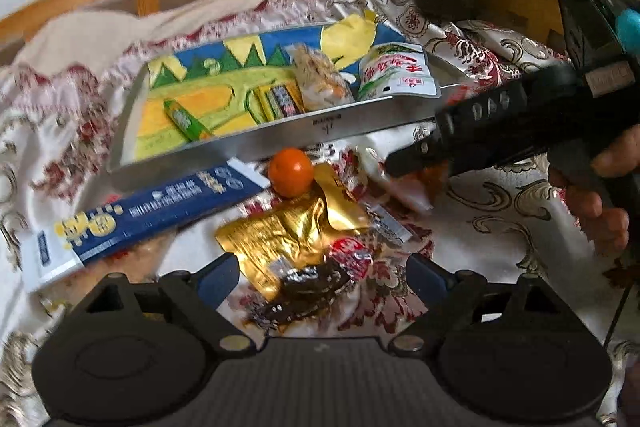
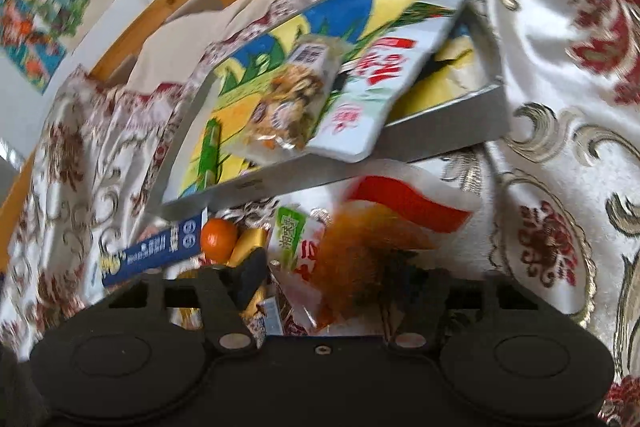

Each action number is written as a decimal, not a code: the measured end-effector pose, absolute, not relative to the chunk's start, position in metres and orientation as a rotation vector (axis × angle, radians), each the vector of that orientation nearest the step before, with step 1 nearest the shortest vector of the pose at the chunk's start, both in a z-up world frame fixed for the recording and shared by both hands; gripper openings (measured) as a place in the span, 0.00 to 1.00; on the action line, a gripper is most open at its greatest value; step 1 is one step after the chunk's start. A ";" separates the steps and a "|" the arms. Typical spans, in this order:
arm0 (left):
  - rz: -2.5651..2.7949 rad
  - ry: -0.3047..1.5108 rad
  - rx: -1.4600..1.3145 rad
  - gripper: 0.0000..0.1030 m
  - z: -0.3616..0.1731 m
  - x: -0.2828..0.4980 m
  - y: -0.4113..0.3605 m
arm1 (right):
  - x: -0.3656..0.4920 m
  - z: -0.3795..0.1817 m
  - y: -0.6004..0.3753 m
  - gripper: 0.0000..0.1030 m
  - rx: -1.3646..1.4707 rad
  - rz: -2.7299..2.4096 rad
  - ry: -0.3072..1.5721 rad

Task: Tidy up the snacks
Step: 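Grasp the orange-red candy bag with the right tool, then grasp the brown dried snack with the left tool while the right tool holds the candy bag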

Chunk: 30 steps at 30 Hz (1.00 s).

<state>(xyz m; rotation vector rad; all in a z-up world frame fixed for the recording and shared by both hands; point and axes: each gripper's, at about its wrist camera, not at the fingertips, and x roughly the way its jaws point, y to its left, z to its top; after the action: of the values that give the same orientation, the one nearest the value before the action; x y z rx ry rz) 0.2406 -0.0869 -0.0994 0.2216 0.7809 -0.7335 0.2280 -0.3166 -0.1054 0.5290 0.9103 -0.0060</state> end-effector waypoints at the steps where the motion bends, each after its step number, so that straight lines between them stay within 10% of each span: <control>1: -0.741 0.801 0.199 0.91 -0.101 0.243 -0.085 | 0.229 -0.107 -0.315 0.39 0.517 -0.005 0.919; 30: -0.931 0.978 0.341 0.94 -0.103 0.236 -0.107 | 0.229 -0.105 -0.317 0.34 0.514 -0.010 1.004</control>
<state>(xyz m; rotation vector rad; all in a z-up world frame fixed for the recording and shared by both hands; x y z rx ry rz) 0.2357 -0.1070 -0.1028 0.3406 0.9782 -0.9306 0.2289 -0.3167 -0.1046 0.5138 1.0042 -0.0102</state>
